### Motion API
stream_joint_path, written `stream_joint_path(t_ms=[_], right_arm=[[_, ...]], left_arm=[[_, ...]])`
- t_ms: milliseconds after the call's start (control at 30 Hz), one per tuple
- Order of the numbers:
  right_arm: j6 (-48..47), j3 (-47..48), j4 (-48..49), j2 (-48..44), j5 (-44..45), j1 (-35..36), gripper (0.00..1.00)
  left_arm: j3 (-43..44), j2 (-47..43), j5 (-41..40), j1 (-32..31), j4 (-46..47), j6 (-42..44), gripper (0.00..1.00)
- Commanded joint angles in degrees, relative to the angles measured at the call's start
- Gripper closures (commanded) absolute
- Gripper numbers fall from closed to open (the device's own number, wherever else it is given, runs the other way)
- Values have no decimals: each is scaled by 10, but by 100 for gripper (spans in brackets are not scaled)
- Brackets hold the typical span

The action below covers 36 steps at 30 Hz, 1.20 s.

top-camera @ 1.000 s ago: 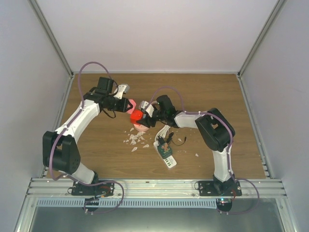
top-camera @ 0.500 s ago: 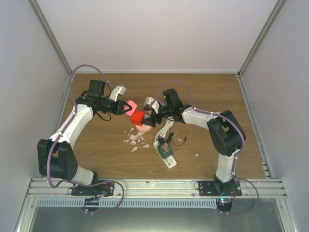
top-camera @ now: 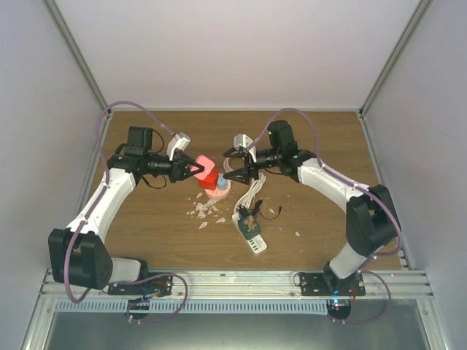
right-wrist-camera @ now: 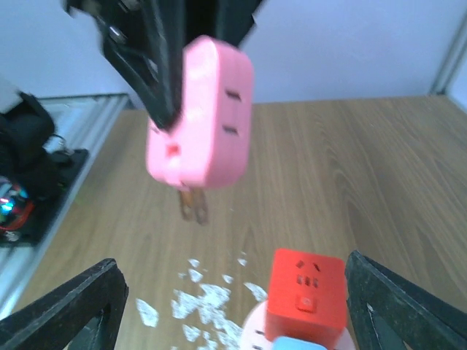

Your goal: Pull the plug off the socket

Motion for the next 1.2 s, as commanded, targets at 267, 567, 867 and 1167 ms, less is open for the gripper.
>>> stream_joint_path(t_ms=[267, 567, 867, 1167], right_arm=[[-4, 4, -109, -62, -106, 24, 28], [50, 12, -92, -79, -109, 53, 33], [106, 8, -61, -84, -105, 56, 56], [129, 11, -54, -79, -102, 56, 89]], left_arm=[[-61, -60, 121, -8, 112, 31, 91], [-69, -72, 105, -57, 118, 61, 91], [-73, -79, 65, -72, 123, 68, 91], [-71, -83, 52, -75, 115, 74, 89]])
